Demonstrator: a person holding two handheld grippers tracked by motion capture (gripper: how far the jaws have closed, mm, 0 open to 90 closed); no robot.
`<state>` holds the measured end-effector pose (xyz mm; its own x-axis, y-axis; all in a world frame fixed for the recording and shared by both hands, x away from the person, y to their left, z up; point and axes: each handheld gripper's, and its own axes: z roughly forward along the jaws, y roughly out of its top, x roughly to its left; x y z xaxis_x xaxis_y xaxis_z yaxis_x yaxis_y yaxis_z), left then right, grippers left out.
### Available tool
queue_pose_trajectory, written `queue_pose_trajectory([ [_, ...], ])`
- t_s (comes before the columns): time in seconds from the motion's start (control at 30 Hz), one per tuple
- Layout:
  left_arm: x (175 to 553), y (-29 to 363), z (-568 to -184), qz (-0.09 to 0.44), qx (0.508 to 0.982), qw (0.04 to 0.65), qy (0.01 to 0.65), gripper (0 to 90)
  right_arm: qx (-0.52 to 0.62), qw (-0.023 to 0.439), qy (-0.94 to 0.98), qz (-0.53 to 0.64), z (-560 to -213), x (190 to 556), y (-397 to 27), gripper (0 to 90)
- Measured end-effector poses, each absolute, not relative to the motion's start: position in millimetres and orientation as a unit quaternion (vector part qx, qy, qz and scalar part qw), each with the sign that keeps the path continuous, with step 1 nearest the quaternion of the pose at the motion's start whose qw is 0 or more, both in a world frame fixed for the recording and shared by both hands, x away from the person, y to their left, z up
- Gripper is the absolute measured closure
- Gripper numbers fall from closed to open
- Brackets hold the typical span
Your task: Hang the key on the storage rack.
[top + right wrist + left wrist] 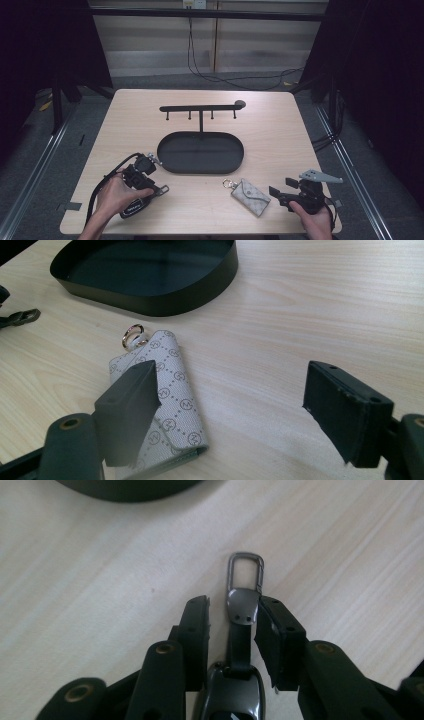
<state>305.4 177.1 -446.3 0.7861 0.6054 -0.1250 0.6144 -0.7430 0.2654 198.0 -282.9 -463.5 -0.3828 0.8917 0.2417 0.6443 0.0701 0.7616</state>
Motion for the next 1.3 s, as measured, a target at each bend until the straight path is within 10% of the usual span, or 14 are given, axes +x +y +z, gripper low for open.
queue_pose_trajectory([
  [1.3, 312.1, 135.8, -463.5, -0.012, 0.955, 0.041, 0.294, 70.1, 0.527, 0.14, 0.724, 0.423, -464.0, 197.7, -282.0, 21.5],
])
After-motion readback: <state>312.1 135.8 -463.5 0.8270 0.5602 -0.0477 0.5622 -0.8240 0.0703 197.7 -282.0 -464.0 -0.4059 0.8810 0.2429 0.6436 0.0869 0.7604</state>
